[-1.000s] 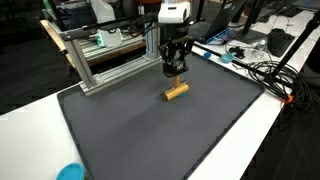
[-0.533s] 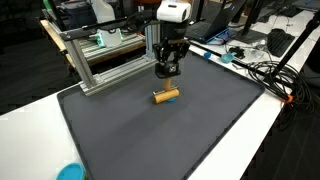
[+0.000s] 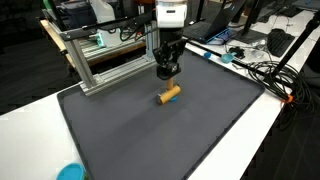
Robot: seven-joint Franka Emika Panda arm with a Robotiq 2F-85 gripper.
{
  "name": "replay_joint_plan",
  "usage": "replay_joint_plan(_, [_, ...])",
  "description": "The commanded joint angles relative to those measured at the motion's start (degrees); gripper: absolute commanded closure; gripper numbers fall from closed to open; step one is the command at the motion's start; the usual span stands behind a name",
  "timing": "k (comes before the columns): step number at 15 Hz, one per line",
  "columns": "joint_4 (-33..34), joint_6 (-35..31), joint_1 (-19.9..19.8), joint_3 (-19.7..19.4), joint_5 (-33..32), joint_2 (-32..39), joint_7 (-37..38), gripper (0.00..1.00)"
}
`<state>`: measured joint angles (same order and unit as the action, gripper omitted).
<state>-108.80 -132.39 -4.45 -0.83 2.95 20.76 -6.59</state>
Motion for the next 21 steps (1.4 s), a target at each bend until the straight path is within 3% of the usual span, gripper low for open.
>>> replay_joint_plan(1, [0.62, 3.48, -0.89, 1.63, 4.14, 1.06, -1.8, 0.79])
replay_joint_plan(5, [0.04, 3.54, -0.96, 0.64, 5.2, -1.94, 2.32, 0.79])
replay_joint_plan(10, [-3.04, -1.79, 1.33, -0.61, 2.51, -5.55, 8.19, 0.79])
replay_joint_plan(13, [-4.81, -6.29, 2.38, -0.46, -1.24, -7.49, 5.38, 0.79])
replay_joint_plan(17, [-4.43, 0.72, 3.46, 0.79, -6.76, -8.98, -1.49, 0.79])
replay_joint_plan(21, [-2.08, 8.96, 4.14, 2.86, -6.71, -9.06, -10.64, 0.79])
